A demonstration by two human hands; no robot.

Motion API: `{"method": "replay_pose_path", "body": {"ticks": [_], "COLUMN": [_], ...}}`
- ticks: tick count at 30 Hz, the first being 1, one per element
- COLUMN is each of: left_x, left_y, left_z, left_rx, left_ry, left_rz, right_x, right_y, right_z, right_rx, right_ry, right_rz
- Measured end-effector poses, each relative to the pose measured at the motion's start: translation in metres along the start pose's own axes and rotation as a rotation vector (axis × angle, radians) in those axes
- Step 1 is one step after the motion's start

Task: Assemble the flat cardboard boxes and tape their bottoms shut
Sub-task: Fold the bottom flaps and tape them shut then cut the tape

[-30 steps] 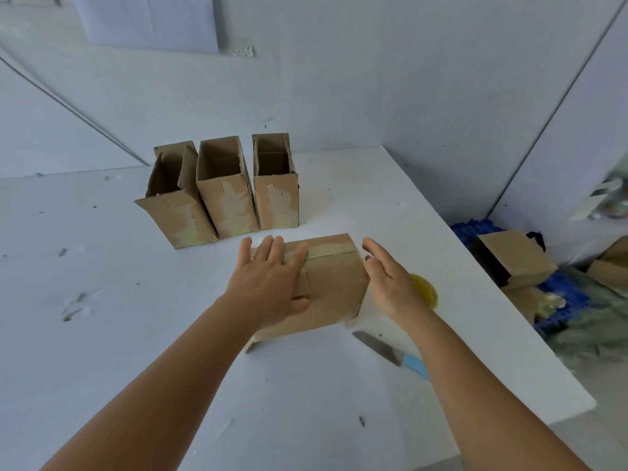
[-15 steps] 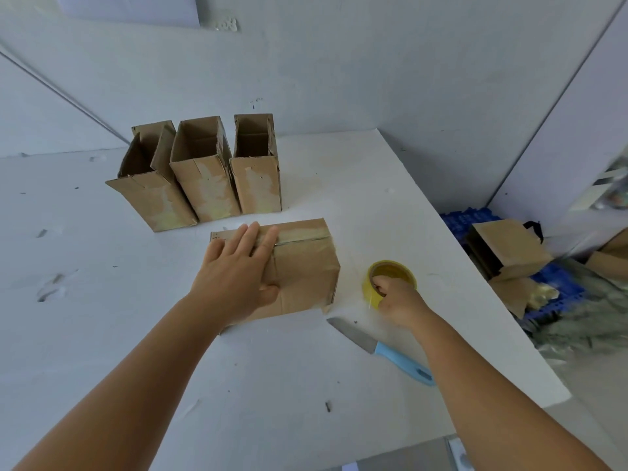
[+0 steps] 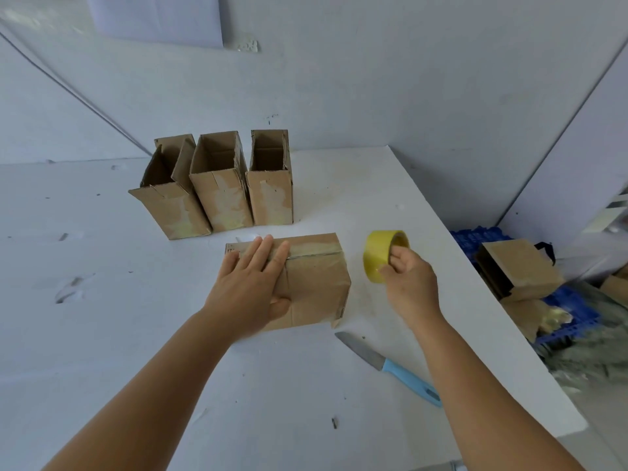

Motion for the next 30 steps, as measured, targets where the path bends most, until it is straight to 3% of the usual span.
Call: {"method": "replay_pose_path", "body": {"ticks": [5,14,20,25,30], "left_x": [0.004,0.006,0.028,0.033,0.038], "left_y": [-0.003,-0.001,-0.005,-0.004,0.002], "left_z": [0.001,0.005,0.014,0.016,0.016], "left_rx": [0.013,0.024,0.166,0.332,0.455], "left_ry": [-0.119,-0.257,-0.810,-1.158,-1.318], "left_rz": [-0.002,0.002,-0.214,-0.221,-0.246], "right_x": [0.001,-0.058,-0.078,-0.083,-0.085], "right_y": [0.000,-0.013,-0.017,-0.014,-0.015], "right_z": [0.066,0.098,0.092,0.092,0.092], "right_rx": [0.176,0.347,0.389,0.417,0.447], "right_ry": [0.204,0.239,0.190,0.195,0.167], "right_rz": [-0.145,-0.043,-0.026,-0.041,-0.019]}}
Point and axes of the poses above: each hand's wrist, its own y-axis towards the middle knuckle, its own x-axis out of the back of the hand, z = x × y, the point moved 3 cm from there along y, towards the middle knuckle, and after that the axes turned 12 degrees about x, right-handed, at the moved point
